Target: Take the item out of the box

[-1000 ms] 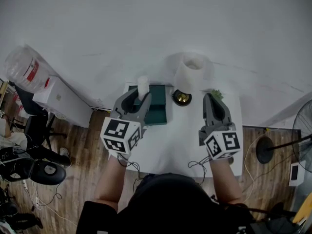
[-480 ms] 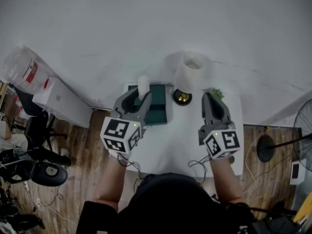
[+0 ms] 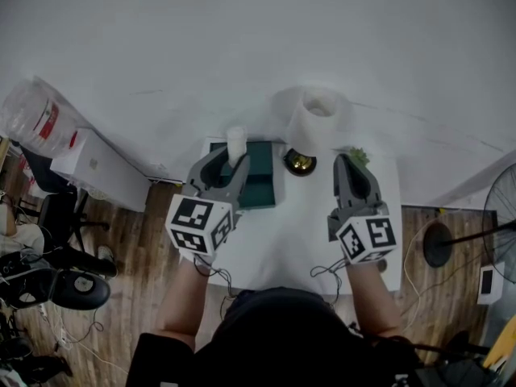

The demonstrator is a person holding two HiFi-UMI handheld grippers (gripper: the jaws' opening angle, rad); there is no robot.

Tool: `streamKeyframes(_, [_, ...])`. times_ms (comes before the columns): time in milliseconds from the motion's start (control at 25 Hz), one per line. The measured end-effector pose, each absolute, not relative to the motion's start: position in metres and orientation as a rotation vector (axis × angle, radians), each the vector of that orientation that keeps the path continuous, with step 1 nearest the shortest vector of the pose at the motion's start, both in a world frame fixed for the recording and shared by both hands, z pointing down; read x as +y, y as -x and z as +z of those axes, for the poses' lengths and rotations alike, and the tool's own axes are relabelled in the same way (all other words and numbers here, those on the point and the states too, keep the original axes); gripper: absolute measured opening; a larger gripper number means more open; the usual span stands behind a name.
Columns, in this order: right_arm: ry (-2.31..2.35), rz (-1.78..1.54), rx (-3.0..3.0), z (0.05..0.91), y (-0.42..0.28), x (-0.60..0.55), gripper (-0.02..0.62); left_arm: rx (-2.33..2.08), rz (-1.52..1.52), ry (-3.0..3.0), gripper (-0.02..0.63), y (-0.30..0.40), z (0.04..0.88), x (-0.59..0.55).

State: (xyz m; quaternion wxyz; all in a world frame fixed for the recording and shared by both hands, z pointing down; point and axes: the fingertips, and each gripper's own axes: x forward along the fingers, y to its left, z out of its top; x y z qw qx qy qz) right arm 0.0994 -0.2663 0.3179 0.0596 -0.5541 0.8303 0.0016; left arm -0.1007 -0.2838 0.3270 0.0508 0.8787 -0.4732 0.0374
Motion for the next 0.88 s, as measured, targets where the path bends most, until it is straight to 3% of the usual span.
streamKeyframes(880, [1.719, 0.016, 2.496, 0.3231, -0.0897, -0.2651, 0.005, -1.388, 0.116, -2.689, 0.133, 0.1076, 0.3361, -0.2881])
